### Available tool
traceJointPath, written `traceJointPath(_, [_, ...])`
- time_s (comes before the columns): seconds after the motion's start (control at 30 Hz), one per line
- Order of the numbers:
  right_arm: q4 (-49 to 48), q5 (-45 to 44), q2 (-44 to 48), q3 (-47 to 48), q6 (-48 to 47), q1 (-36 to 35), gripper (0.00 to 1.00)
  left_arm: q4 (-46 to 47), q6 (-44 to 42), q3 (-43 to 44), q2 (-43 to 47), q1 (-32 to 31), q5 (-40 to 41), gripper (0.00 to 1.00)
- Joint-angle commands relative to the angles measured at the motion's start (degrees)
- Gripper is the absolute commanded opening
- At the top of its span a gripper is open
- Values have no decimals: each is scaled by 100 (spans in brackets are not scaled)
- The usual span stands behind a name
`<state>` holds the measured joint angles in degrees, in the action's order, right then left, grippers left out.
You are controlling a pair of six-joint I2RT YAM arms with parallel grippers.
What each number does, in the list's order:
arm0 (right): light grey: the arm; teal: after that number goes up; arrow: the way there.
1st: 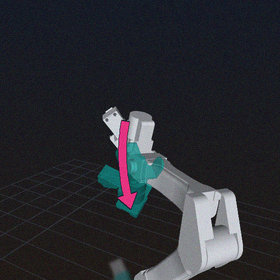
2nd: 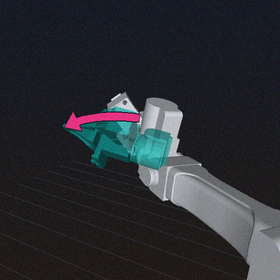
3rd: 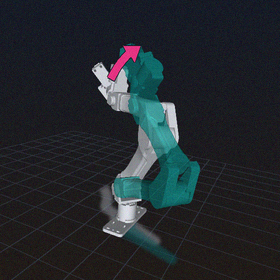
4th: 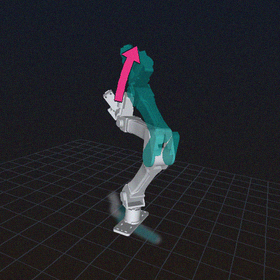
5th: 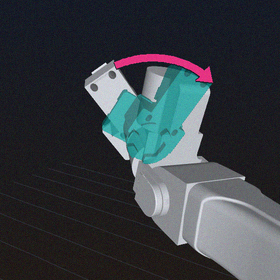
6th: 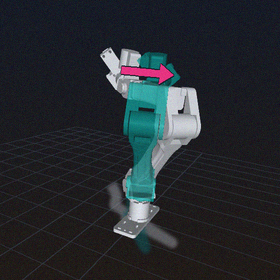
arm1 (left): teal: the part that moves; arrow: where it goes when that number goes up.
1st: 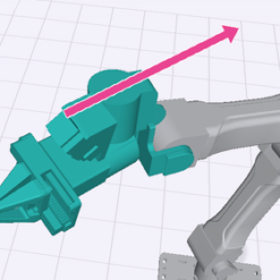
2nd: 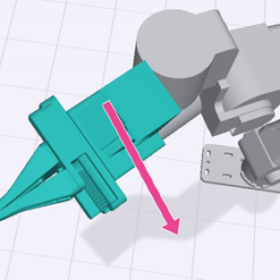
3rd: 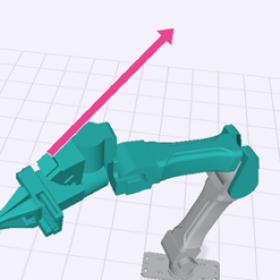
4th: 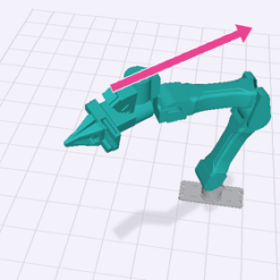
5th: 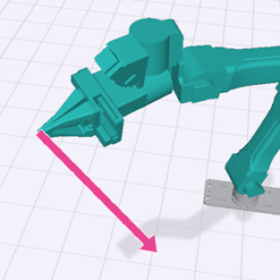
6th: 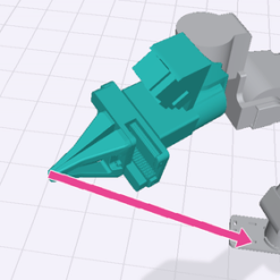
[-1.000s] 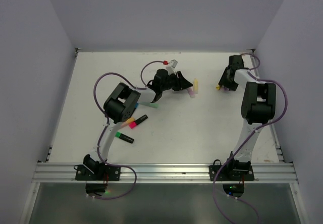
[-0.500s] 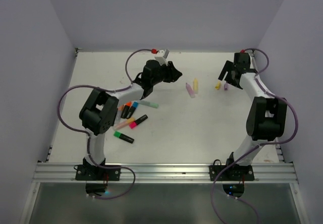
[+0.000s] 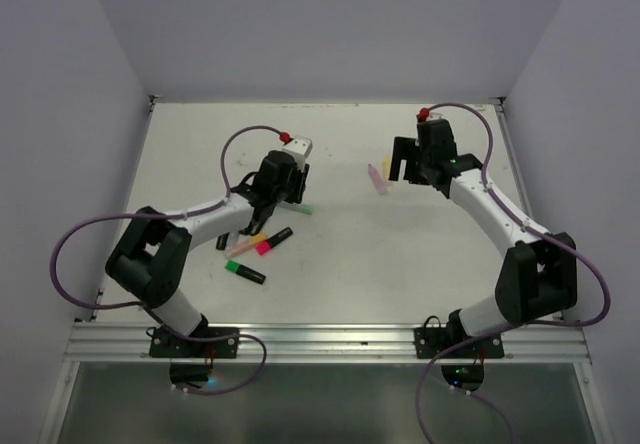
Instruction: Open the pen caps
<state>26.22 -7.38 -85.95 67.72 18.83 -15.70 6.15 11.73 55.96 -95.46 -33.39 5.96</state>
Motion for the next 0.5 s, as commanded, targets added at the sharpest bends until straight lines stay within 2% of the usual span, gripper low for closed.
traceJointPath(0.0, [85, 43, 342, -224, -99, 32, 86, -536, -443, -409, 571, -19, 617, 36])
traceJointPath(0.1, [85, 61, 570, -347, -116, 32, 86, -528, -206, -831, 906, -63, 207, 28])
traceJointPath(0.27, [-2, 166, 878, -532, -81, 6, 85, -185, 163, -1280, 1135, -89, -393, 8])
traceJointPath(0.33, [-29, 175, 975, -628, -64, -3, 85, -62, 225, -1272, 1039, -107, -595, 3])
traceJointPath(0.47, [-64, 114, 1045, -769, -64, -12, 85, -79, 207, -1053, 644, -115, -850, 0])
